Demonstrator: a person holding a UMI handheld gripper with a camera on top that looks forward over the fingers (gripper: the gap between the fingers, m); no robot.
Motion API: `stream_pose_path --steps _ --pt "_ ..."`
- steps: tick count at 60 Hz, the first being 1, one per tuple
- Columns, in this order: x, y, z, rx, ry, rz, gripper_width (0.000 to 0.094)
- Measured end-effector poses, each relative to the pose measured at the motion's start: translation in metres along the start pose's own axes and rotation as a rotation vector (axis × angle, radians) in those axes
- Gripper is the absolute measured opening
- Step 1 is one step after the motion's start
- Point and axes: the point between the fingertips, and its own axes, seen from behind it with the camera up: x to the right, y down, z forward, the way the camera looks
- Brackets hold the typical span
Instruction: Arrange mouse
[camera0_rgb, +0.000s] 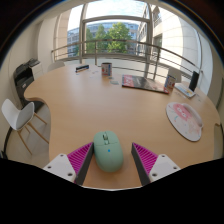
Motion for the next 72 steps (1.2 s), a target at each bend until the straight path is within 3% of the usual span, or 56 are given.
stream_pose_path --steps 7,24,35,40,46,51,63,72 --pt "-0.007 -0.010 0.010 0.016 -0.040 -0.010 0.0499" --pt "-0.014 -0.030 0.007 0.028 -0.048 -0.014 0.0401" --pt "-0.003 -0.168 -0.053 0.267 -0.090 0.034 0.0400" --pt "0.042 -0.224 -0.074 0.384 -0.070 0.054 0.0399" --pt "0.120 -0.261 -0.074 0.446 -0.012 0.108 0.0398" --pt "0.192 -0.249 -0.043 0.405 0.052 0.137 0.0398" --pt "0.304 -0.127 0.056 0.117 0.127 0.147 0.0399" --pt "0.322 -0.079 0.083 0.052 0.103 0.154 0.0500"
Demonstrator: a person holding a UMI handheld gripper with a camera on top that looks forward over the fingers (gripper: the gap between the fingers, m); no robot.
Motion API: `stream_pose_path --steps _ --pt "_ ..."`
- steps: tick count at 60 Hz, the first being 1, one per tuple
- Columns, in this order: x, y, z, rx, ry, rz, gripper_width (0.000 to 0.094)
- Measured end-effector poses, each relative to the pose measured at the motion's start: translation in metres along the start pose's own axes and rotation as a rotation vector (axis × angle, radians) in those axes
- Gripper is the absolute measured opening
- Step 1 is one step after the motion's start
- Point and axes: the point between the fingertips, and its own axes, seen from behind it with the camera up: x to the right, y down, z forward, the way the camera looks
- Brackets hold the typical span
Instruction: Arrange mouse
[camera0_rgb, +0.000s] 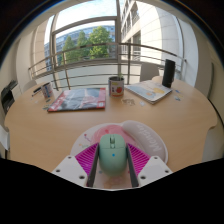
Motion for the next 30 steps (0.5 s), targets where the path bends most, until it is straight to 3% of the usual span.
stream_pose_path --steps 4,10,30 --pt "0.003 0.000 -0.006 -0.003 -0.001 0.001 0.0588" --pt "0.000 -0.009 -0.023 0.011 -0.001 -0.021 0.0855" --pt "-0.024 -0.020 -0.173 0.091 0.043 -0.040 0.0853"
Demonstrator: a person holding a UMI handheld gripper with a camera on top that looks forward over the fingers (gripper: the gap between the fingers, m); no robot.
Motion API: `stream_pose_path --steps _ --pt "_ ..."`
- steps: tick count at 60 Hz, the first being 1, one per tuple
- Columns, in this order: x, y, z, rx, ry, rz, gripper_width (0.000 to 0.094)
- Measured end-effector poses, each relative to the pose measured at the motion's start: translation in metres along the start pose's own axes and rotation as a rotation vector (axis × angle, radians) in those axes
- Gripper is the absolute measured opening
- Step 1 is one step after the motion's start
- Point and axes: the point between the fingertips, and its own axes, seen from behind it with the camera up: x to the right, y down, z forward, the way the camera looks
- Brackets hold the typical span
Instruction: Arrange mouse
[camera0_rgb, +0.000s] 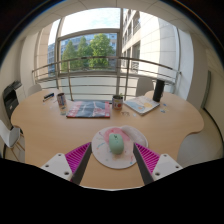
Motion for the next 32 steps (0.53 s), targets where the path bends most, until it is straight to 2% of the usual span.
stream_pose_path --steps 9,19,32 --pt "-0.012 0.012 -0.080 0.027 0.030 -0.016 0.0852" --pt "-0.020 0.029 -0.138 0.037 0.037 -0.018 0.0851" --pt "-0.022 0.033 -0.166 0.048 0.041 -0.057 0.0852"
